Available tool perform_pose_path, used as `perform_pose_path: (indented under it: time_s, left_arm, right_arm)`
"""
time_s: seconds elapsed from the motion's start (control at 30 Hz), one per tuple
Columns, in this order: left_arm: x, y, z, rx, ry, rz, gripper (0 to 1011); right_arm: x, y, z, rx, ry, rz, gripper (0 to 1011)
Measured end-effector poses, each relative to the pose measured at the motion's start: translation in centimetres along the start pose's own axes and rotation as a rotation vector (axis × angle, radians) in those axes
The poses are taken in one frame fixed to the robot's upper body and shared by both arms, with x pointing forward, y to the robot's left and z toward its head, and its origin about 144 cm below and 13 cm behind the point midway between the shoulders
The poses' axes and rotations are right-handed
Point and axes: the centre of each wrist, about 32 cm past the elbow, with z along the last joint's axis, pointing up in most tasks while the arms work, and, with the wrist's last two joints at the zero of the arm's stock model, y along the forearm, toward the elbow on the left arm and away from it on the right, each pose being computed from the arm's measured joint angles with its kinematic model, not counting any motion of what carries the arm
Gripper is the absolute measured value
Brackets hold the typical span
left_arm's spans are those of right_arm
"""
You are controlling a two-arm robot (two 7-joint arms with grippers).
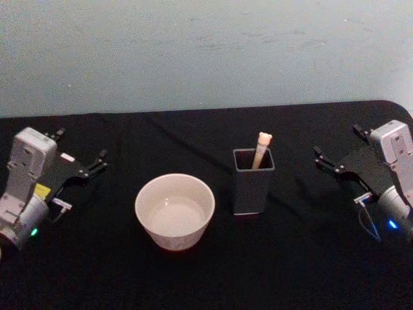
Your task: Pick up the stirring spoon with one hand, stir inside the cup, then place it back in its original position.
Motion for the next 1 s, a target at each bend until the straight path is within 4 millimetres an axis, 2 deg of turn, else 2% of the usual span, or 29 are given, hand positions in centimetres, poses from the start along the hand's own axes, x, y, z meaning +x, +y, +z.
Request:
perform_pose_path:
  time_s: [1.0]
  left_arm:
    - [0.00, 0.00, 0.00, 0.000, 0.000, 0.000, 1001]
  right_arm:
    - [0.00, 0.00, 0.00, 0.000, 0.000, 0.000, 1002]
